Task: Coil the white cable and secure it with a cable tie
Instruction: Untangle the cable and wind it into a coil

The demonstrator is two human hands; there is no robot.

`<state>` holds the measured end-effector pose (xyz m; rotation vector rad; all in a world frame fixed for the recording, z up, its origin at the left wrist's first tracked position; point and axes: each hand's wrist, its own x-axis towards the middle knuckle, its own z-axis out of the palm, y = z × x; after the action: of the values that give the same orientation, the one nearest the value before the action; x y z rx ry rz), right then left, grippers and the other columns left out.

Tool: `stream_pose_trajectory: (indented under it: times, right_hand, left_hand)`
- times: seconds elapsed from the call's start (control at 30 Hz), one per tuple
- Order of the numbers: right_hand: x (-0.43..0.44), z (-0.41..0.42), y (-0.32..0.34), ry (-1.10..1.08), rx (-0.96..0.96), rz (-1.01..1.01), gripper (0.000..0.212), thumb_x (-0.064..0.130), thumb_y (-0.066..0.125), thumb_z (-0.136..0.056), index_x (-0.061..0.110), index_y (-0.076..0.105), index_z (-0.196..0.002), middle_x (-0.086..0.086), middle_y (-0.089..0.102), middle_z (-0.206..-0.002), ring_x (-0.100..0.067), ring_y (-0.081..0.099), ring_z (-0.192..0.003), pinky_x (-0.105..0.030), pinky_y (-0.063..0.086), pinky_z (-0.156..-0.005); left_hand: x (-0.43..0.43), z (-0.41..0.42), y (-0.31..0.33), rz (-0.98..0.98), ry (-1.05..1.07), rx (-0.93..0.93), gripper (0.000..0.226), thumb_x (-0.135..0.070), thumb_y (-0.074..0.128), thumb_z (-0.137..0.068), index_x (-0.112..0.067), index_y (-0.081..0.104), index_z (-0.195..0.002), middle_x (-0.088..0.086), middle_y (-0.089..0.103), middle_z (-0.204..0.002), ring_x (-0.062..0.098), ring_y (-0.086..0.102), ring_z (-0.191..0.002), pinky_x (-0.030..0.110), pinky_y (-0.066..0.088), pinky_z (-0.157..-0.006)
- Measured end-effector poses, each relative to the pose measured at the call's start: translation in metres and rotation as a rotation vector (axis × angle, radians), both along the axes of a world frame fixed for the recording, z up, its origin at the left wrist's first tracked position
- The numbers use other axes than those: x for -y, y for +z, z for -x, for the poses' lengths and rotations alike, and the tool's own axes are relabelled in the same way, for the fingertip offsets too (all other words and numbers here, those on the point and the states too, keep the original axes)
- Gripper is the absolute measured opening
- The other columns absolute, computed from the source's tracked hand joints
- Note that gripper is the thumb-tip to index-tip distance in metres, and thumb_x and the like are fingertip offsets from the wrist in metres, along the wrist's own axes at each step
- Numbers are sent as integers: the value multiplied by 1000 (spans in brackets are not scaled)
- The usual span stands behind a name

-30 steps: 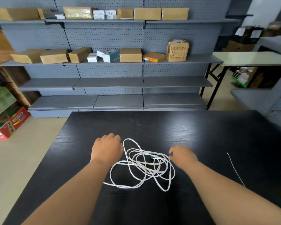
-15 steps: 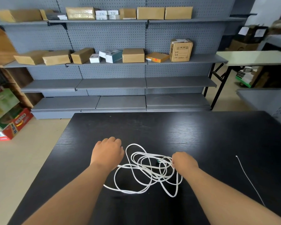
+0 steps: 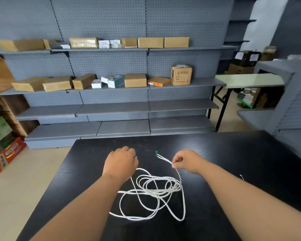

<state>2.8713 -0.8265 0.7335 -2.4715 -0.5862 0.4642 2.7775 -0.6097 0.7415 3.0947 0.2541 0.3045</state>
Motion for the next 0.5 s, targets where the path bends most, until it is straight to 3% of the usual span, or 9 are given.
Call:
stream_pose_trajectory:
  times: [0.23,0.4,0.5]
  right_hand:
    - [-22,12,73,-13,8,-400,15,9,70,-81,17,62,-70,1,59,-62,-10,49,-55,-18,41,-58]
    - [-38,18,124,41,43,-594,10,10,67,-84,17,64,-76,0,62,-67,-13,55,-63,-27,49,-70]
    - [-43,21,148,56,72,-679,12,10,65,-85,18,64,-77,1,61,-69,-10,54,-62,-21,47,-66]
  left_hand:
    - [19,-2,39,308,-224,-43,33,-33,47,-93,-21,58,-121,-4,59,-122,14,56,-111,25,42,-96]
    - [32,-11,48,535,-263,-151,49,-31,62,-85,-24,49,-132,-4,56,-131,10,53,-117,21,39,-101]
    - [35,-12,56,653,-261,-238,42,-25,64,-84,-22,55,-125,-5,59,-126,9,56,-114,22,41,-100]
